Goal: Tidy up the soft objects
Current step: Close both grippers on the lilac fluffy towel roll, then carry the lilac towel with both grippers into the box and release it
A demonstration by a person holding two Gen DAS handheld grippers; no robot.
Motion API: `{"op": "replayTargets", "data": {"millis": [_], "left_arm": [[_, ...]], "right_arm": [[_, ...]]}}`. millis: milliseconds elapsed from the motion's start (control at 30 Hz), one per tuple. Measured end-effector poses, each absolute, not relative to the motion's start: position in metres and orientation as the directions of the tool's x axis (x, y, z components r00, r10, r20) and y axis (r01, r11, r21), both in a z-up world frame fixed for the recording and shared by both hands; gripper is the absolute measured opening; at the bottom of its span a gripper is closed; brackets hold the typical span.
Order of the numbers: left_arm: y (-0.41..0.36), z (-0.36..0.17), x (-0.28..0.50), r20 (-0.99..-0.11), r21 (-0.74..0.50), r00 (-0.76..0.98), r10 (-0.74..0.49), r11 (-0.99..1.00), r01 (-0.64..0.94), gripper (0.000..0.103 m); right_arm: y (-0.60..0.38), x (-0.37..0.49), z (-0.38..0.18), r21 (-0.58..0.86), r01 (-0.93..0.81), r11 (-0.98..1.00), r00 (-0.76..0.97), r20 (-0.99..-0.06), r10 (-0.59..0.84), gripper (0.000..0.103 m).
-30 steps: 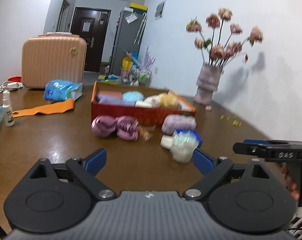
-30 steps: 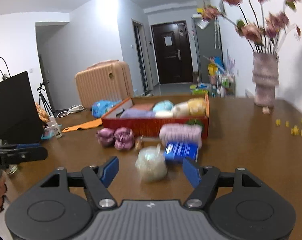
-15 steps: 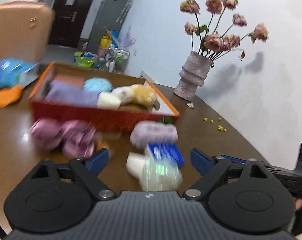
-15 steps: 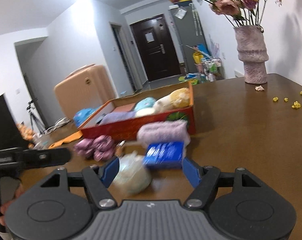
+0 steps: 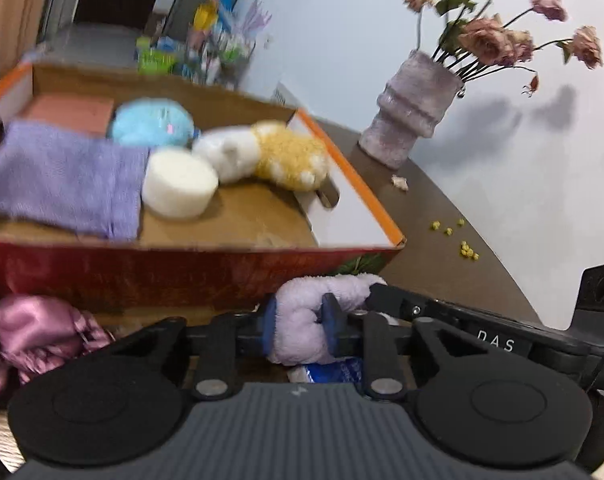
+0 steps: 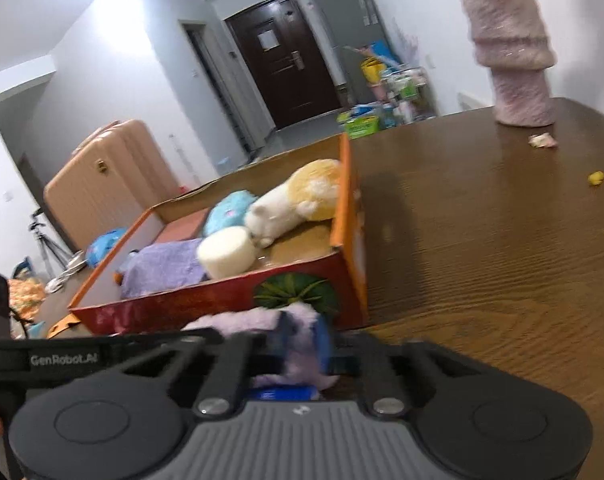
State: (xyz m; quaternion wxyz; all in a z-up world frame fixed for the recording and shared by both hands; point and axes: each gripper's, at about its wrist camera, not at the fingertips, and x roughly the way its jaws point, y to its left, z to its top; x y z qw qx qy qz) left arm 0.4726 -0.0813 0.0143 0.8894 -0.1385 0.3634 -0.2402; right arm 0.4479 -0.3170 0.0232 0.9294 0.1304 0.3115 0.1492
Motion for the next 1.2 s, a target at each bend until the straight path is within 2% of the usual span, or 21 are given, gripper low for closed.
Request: {"op": "replayTargets", "data": {"millis": [133, 233, 300, 367, 567, 700, 733, 767, 800, 833, 900, 933, 1033, 1200], "left_arm": [[-0.073, 0.055, 0.434, -0.491, -0.399, 0.688, -0.534, 0.840, 0.367, 0.023], [-0.057, 0.082, 0.375, -0.405, -0.356, 0.742, -0.535, 0.839, 0.411, 0.023], [-0.045, 0.086, 0.334, -0.384, -0.344, 0.751, -0.538, 0.838, 0.424, 0.023], [-0.033, 0.080, 0.298, -0.388, -0.349, 0.749, -0.537, 0.838, 0.420, 0.023], [-0.003, 0.034, 0.229, -0.478, -0.370, 0.743, -0.469, 0.874, 0.314, 0.021], [-0.002, 0.014, 0.196, -0.419, -0.243, 0.816, -0.398, 0.915, 0.322, 0.022], [-0.002, 0.010, 0.188, -0.411, -0.210, 0.827, -0.385, 0.922, 0.325, 0.022], [-0.002, 0.007, 0.182, -0.425, -0.191, 0.816, -0.392, 0.920, 0.342, 0.024], [0.000, 0.005, 0.174, -0.442, -0.192, 0.795, -0.416, 0.909, 0.369, 0.032], [0.006, 0.004, 0.163, -0.439, -0.220, 0.778, -0.449, 0.894, 0.391, 0.037], [0.020, 0.006, 0.148, -0.417, -0.293, 0.756, -0.504, 0.862, 0.413, 0.060], [0.026, 0.007, 0.144, -0.406, -0.334, 0.753, -0.518, 0.851, 0.405, 0.061], [0.041, 0.011, 0.143, -0.379, -0.447, 0.750, -0.542, 0.817, 0.365, 0.062], [0.043, -0.002, 0.173, -0.484, -0.540, 0.713, -0.507, 0.814, 0.213, 0.061]], "right_arm": [[-0.305, 0.412, 0.057, 0.291, -0.249, 0.924, 0.821, -0.444, 0.360, 0.009], [-0.295, 0.361, 0.080, 0.273, -0.326, 0.905, 0.839, -0.358, 0.410, 0.009], [-0.285, 0.323, 0.085, 0.264, -0.377, 0.888, 0.828, -0.333, 0.451, 0.009], [-0.277, 0.294, 0.081, 0.281, -0.408, 0.869, 0.805, -0.338, 0.487, 0.009], [-0.246, 0.242, 0.028, 0.320, -0.430, 0.844, 0.703, -0.467, 0.535, 0.009], [-0.223, 0.212, 0.008, 0.179, -0.453, 0.873, 0.758, -0.438, 0.483, 0.009], [-0.217, 0.204, 0.005, 0.144, -0.469, 0.871, 0.754, -0.449, 0.480, 0.013], [-0.213, 0.197, 0.003, 0.127, -0.484, 0.866, 0.736, -0.476, 0.481, 0.014], [-0.212, 0.190, 0.001, 0.121, -0.491, 0.863, 0.721, -0.500, 0.481, 0.016], [-0.212, 0.180, 0.000, 0.123, -0.491, 0.862, 0.714, -0.509, 0.480, 0.017], [-0.221, 0.163, 0.003, 0.168, -0.495, 0.852, 0.695, -0.512, 0.505, 0.026], [-0.225, 0.158, 0.005, 0.192, -0.489, 0.851, 0.693, -0.506, 0.513, 0.032], [-0.234, 0.151, 0.016, 0.263, -0.473, 0.841, 0.700, -0.466, 0.541, 0.036], [-0.225, 0.175, 0.016, 0.290, -0.387, 0.875, 0.740, -0.469, 0.482, 0.038]]}}
